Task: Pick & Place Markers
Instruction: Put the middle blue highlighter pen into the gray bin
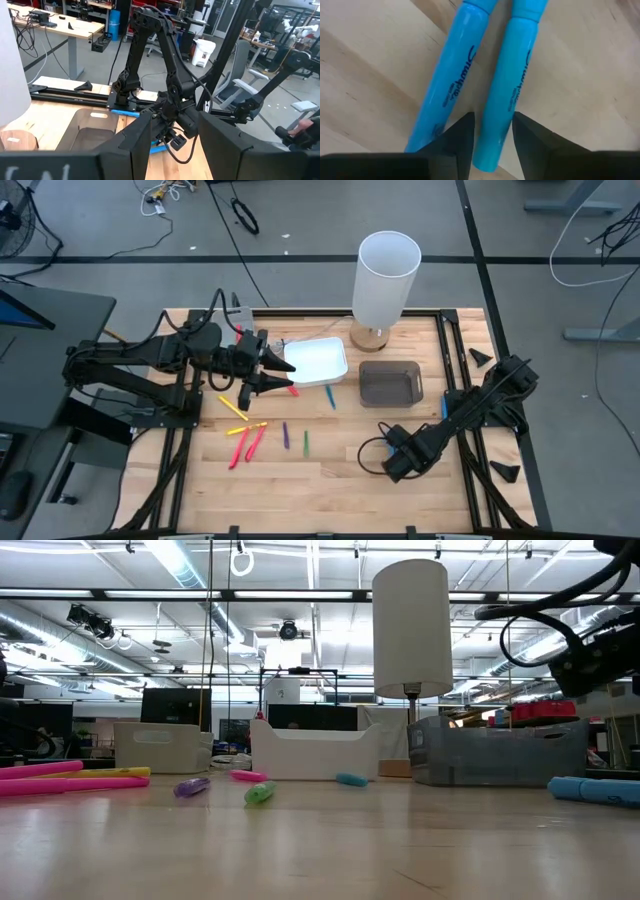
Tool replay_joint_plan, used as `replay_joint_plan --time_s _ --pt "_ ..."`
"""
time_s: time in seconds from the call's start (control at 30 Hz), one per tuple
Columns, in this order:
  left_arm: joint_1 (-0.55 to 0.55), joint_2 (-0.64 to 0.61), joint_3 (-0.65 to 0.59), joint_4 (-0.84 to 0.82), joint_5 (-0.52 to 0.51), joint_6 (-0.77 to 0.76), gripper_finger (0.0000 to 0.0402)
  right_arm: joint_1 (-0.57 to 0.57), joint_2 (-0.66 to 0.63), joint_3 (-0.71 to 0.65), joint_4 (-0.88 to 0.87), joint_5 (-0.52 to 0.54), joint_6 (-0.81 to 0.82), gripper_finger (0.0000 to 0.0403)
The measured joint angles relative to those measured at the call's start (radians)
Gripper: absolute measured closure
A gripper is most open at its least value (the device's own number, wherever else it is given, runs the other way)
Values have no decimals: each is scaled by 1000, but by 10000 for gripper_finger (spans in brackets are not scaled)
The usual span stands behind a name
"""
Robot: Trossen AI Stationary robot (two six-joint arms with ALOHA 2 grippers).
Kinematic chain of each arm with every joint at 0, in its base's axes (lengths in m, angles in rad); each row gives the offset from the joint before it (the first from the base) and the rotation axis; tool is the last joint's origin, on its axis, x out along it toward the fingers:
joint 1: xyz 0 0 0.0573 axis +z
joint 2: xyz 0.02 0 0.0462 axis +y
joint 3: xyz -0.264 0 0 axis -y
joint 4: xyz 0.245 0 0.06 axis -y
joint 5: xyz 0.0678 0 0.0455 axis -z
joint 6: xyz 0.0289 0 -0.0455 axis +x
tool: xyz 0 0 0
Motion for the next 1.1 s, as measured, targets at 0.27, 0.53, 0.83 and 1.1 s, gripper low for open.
replay_joint_plan --time_s 0.27,0.53,0.83,1.1 --pt "0 0 0 -1 0 0 236 0 -4 -29 46 1 35 264" --pt "0 0 0 -2 0 0 236 -1 -19 -55 87 -28 50 286" --pt "0 0 0 -3 0 0 236 1 -94 -59 89 -40 83 359" --pt "0 0 0 -3 0 1 236 0 -219 -59 4 -21 143 359"
